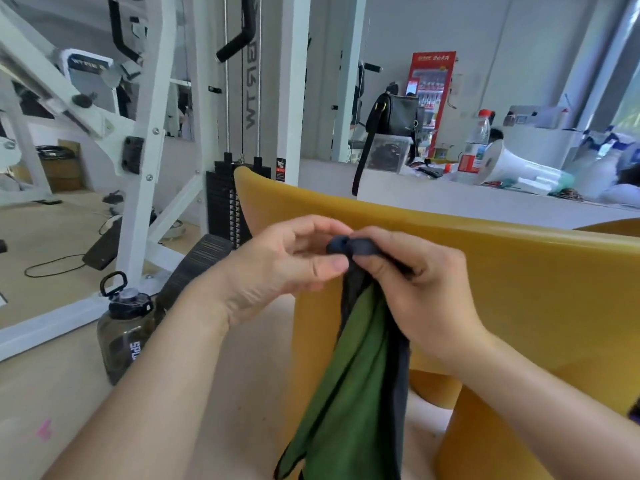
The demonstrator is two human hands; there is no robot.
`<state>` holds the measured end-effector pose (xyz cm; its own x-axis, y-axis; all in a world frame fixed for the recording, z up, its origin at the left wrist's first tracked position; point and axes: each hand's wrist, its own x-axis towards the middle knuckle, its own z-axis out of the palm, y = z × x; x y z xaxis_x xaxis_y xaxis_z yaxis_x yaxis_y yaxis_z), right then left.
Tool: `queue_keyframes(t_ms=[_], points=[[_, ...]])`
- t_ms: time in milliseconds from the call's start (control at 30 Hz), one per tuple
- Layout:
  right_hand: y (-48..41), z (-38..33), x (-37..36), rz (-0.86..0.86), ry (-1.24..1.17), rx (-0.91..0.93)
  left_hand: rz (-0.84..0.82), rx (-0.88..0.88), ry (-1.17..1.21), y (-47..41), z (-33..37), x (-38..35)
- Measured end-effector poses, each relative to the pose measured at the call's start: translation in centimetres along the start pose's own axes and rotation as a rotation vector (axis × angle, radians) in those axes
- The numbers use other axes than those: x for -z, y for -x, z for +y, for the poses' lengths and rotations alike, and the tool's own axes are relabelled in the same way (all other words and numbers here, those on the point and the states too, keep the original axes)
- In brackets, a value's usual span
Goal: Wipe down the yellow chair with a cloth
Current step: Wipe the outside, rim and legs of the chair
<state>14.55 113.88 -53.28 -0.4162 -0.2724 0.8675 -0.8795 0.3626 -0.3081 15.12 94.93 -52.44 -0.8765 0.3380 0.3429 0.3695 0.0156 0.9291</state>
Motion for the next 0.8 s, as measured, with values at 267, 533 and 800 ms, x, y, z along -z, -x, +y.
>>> queue_keyframes(t_ms=[267, 533, 800], points=[[-1.8, -0.7, 3.7, 0.076, 0.178, 0.035, 0.358, -0.058, 0.429, -0.4, 0.0, -0.1], [-2.4, -2.1, 6.4, -0.397, -0.084, -0.297, -0.166, 0.257, -0.198, 2.3, 1.7, 2.6], [-1.7, -3.5, 5.4, -0.408, -0.099, -0.388, -0.139, 0.284, -0.046, 4.3, -0.6, 5.0]])
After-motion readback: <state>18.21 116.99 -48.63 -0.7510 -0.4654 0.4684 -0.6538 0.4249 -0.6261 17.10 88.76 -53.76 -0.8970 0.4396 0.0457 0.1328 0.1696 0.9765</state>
